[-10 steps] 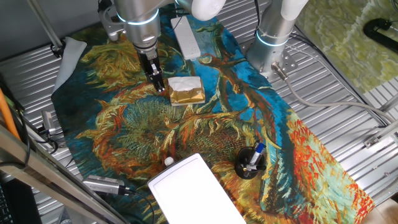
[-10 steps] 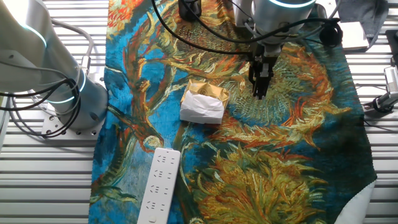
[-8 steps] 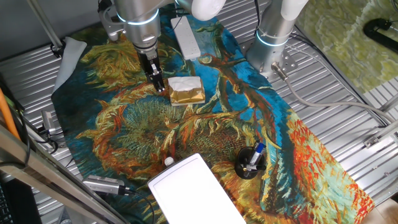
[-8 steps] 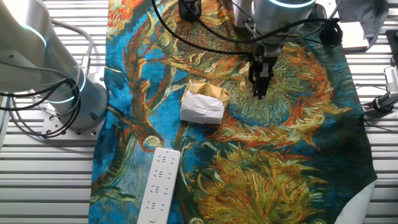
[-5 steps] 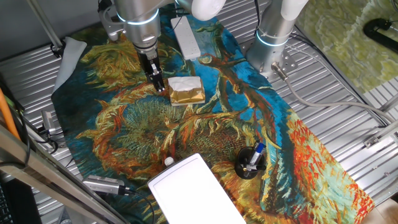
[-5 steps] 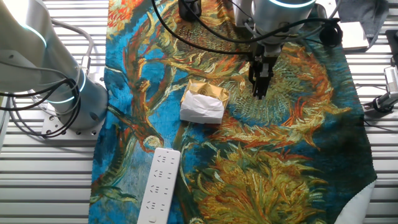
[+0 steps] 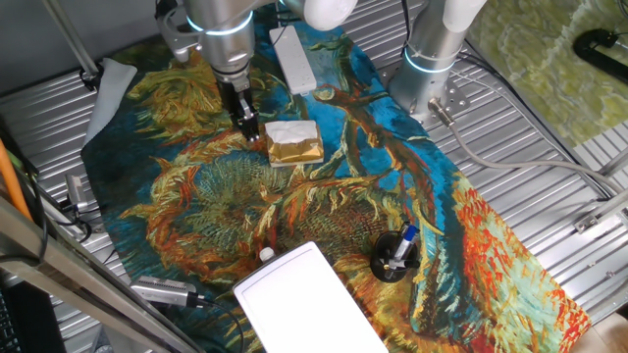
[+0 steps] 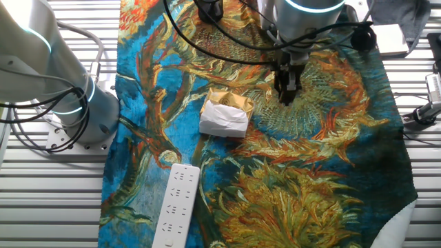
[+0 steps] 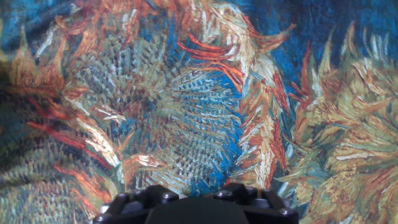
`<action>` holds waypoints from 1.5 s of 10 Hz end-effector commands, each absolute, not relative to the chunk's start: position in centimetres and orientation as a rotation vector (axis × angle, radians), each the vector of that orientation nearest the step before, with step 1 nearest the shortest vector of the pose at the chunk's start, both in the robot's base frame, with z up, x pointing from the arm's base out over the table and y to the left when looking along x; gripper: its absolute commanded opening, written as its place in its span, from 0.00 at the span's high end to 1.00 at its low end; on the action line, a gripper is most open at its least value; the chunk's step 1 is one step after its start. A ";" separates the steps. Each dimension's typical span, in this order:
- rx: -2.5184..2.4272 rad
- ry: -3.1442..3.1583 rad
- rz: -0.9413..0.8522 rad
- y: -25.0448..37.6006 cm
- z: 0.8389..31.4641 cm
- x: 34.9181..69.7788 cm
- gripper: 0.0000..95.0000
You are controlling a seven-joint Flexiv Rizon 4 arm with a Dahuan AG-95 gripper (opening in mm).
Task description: Grasp the handle and open the drawer
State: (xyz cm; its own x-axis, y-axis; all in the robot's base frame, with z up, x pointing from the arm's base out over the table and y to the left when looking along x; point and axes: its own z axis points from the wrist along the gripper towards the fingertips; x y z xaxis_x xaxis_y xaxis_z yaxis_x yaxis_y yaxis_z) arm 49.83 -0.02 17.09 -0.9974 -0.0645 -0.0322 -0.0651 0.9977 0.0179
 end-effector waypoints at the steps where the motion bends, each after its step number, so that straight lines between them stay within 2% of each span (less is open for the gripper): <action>1: -0.107 3.112 0.029 0.0 17.0 50.0 1.00; 12: -0.212 3.106 0.024 0.0 17.0 50.0 1.00; 15: -0.402 3.086 0.019 0.0 17.1 50.0 1.00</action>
State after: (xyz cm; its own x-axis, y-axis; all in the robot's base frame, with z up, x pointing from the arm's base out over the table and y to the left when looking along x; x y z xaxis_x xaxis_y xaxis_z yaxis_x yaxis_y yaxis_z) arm 50.00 0.02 17.05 -0.9752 -0.2191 -0.0307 -0.2196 0.9755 0.0110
